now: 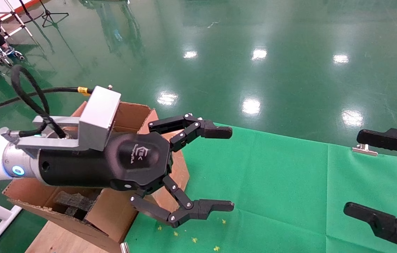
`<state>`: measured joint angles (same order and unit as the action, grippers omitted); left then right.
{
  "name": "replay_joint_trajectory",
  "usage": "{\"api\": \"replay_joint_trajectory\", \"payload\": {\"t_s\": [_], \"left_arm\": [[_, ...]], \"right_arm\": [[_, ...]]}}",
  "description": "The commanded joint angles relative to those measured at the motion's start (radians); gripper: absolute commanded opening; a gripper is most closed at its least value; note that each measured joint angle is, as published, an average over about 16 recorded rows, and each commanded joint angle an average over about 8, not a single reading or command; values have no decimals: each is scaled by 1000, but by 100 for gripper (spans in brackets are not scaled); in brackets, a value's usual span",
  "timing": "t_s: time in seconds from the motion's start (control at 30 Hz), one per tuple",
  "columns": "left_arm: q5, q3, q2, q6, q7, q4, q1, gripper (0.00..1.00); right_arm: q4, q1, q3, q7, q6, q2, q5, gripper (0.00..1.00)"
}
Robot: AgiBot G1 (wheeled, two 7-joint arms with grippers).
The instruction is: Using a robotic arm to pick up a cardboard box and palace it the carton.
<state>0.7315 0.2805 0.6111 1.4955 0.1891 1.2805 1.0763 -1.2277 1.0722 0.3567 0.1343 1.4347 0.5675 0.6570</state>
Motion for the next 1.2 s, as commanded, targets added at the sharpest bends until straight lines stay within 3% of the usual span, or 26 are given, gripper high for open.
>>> {"api": "replay_joint_trajectory", "payload": {"t_s": [0.03,0.33,0.6,0.9,1.2], "left_arm": [[0,0,0,0,0,0,0,100],[0,0,0,0,0,0,0,100],[0,0,0,0,0,0,0,100],[26,7,-22,-10,26,-4,10,100],[205,68,-133,-63,219,41,75,100]], "right_arm": [[0,0,0,0,0,0,0,100],[0,0,0,0,0,0,0,99],[0,0,0,0,0,0,0,0],[0,0,0,0,0,0,0,0],[0,0,0,0,0,0,0,0]]}}
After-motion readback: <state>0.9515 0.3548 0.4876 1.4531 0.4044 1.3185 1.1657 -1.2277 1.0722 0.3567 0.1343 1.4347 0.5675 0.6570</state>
